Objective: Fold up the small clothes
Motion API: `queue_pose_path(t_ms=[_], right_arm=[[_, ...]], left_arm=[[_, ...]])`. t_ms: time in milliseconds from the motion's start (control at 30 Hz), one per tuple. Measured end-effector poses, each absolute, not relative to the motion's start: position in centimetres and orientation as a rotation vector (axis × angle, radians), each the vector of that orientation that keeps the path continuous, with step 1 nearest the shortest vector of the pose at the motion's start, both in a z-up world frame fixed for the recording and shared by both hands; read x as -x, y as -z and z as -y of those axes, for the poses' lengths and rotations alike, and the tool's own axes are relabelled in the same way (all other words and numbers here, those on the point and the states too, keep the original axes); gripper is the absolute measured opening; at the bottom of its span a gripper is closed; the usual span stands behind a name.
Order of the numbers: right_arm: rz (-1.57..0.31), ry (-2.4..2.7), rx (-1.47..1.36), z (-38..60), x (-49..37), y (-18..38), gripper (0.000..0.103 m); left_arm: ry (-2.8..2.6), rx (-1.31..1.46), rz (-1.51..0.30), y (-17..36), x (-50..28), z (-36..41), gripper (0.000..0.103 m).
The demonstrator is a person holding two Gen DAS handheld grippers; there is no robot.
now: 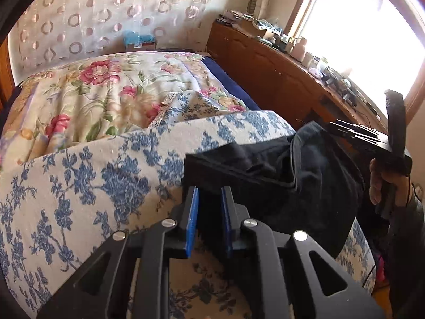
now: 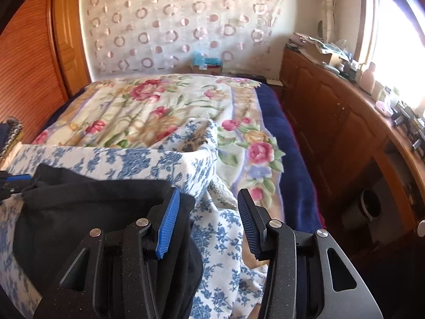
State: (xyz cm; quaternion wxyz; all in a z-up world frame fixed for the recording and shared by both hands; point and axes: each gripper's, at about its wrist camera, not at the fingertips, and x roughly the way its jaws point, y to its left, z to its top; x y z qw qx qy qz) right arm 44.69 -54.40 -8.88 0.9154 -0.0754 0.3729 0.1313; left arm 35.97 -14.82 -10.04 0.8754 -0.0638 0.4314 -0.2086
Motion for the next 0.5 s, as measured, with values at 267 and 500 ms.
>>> queue_pose_path(t_ms=[267, 500], right_arm=[[-0.814, -0.418, 0.135, 52.0, -42.3, 10.1, 0.055], [-0.866, -0.392, 0.149, 51.4, -42.9, 11.6, 0.056]], left_arm=[[0.464, 0.096, -0.948, 11.0, -34.8, 15.1, 0.019], [0.421, 0.104, -0.980, 12.4, -35.9, 15.0, 0.033]])
